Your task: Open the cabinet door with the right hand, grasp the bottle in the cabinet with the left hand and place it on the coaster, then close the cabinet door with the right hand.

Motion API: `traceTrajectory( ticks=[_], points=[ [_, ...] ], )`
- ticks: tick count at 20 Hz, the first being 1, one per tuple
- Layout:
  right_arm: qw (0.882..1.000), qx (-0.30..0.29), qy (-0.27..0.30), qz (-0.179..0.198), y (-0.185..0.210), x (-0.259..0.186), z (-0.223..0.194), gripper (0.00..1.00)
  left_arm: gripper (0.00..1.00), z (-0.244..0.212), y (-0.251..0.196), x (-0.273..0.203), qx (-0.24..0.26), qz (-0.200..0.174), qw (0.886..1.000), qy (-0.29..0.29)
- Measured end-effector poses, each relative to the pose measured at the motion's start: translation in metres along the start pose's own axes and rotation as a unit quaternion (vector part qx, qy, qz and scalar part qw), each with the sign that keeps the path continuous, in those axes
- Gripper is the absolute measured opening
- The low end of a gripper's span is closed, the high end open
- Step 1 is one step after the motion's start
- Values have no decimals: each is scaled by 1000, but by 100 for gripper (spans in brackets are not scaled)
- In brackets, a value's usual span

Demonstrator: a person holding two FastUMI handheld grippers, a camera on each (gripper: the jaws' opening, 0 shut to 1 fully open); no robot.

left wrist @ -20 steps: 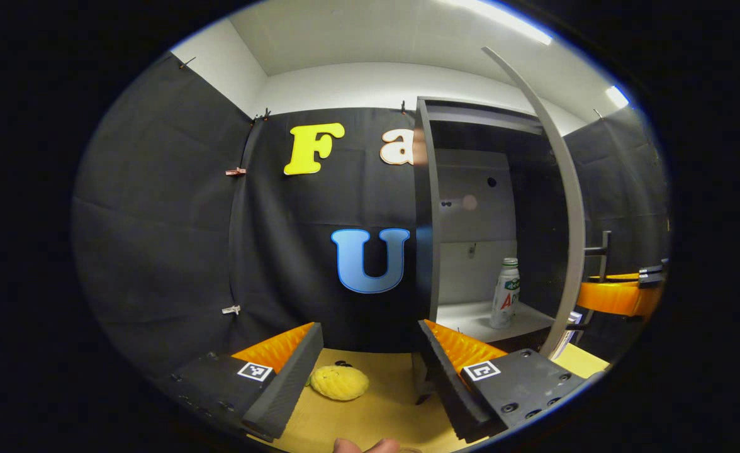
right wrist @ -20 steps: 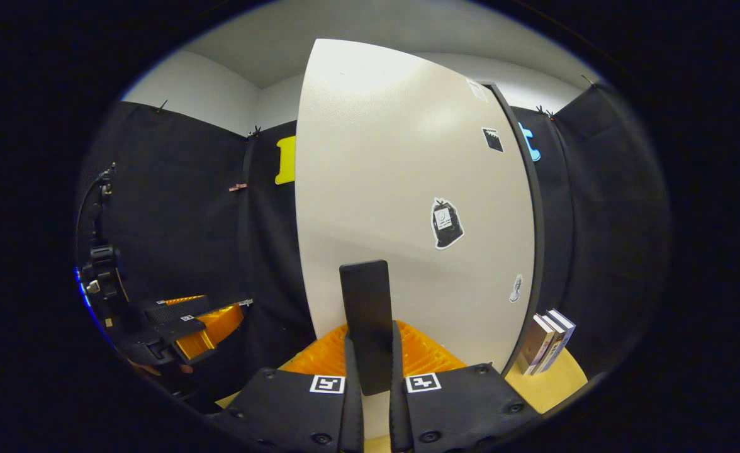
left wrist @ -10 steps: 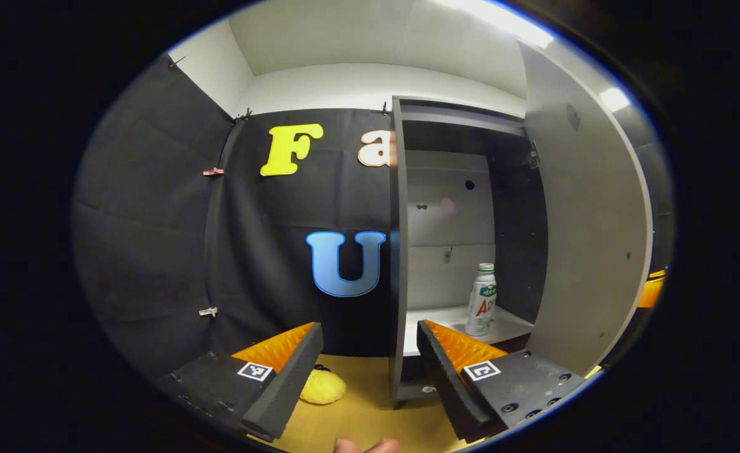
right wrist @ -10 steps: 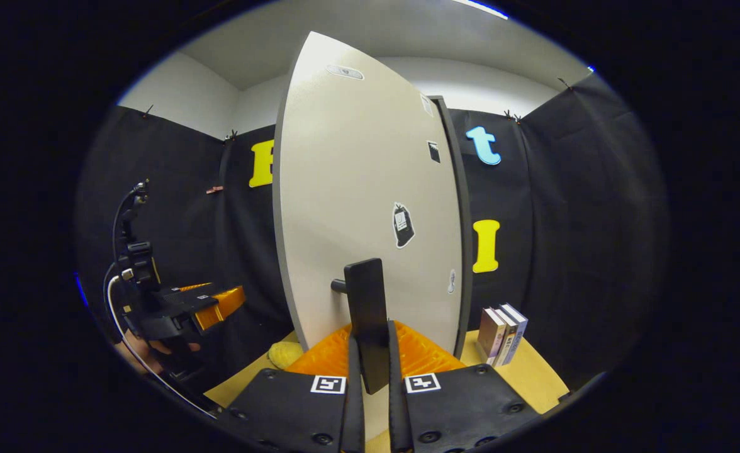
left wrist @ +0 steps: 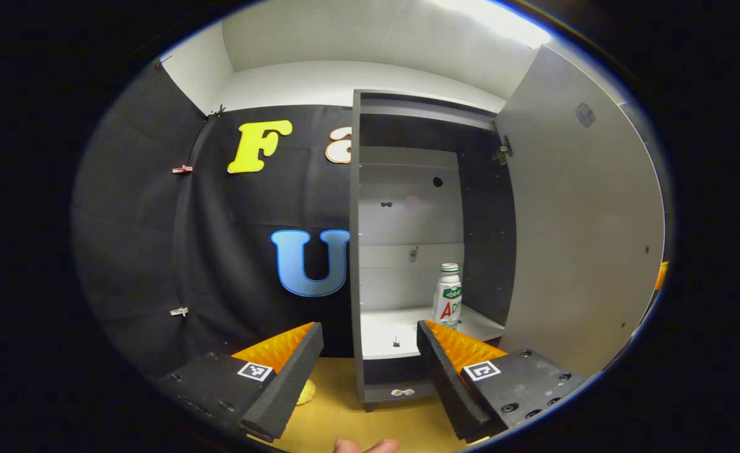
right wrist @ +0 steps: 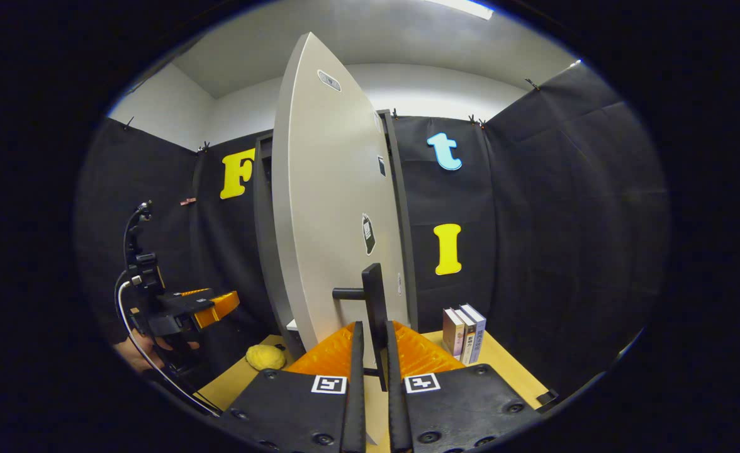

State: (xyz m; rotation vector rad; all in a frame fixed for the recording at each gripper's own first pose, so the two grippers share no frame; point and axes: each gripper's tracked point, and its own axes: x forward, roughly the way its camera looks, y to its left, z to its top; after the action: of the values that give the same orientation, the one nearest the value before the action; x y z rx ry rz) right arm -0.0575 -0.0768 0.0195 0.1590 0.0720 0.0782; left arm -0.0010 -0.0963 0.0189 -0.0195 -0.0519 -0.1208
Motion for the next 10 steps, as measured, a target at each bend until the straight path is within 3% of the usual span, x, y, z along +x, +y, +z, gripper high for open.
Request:
traceTrajectory(
  ticks=[10],
  points=[
    [998, 13, -2, -54, -61, -6, 8, 13, 92, 2, -40, 23, 1, -29, 1000, 0]
  ],
)
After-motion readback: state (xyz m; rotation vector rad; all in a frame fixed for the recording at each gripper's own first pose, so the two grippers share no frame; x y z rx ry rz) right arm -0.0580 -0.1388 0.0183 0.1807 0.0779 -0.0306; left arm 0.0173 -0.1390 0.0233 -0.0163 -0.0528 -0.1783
